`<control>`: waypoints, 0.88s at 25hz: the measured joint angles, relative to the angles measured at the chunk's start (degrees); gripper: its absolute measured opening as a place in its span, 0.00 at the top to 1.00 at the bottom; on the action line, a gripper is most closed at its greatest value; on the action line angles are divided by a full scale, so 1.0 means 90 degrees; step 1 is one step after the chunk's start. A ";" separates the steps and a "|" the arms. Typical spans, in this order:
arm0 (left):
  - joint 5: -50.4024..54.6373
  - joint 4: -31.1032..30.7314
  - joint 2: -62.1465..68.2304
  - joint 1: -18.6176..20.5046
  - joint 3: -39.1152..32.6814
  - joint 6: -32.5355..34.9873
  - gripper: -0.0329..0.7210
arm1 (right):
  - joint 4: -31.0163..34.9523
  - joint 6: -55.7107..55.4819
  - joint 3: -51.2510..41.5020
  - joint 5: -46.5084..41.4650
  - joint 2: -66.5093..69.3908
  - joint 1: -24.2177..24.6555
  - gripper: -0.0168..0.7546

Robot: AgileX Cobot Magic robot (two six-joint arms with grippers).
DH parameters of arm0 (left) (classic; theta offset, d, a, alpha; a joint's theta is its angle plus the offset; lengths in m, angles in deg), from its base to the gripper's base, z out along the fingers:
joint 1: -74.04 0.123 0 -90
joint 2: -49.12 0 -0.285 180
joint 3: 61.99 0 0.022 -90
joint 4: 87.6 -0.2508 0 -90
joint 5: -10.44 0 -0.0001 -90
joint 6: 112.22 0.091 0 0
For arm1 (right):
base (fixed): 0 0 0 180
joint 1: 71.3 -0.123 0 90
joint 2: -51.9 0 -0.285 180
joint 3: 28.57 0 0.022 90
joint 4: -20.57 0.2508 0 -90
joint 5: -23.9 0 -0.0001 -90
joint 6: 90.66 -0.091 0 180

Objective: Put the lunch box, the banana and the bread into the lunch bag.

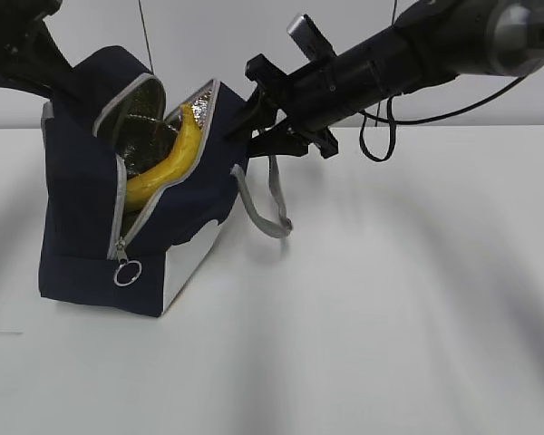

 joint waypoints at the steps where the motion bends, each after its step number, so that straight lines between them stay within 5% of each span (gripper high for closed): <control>1: 0.0000 0.0000 0.0000 0.0000 0.0000 0.0000 0.98 | 0.0000 0.0012 0.0000 0.0000 0.0010 0.0000 0.59; 8: 0.0000 -0.0010 0.0000 0.0000 0.0000 0.0000 0.98 | 0.0000 0.0267 0.0000 -0.0014 0.0010 0.0000 0.90; 16: 0.0067 0.0303 0.0000 -0.0027 0.0000 0.0117 0.98 | -0.0305 0.0503 0.0013 -0.0424 -0.0292 0.0000 0.93; 22: 0.0066 0.0547 0.0000 -0.0522 0.0000 0.0131 0.98 | -0.1780 -0.0129 0.0013 -0.1201 -0.1178 0.0026 0.93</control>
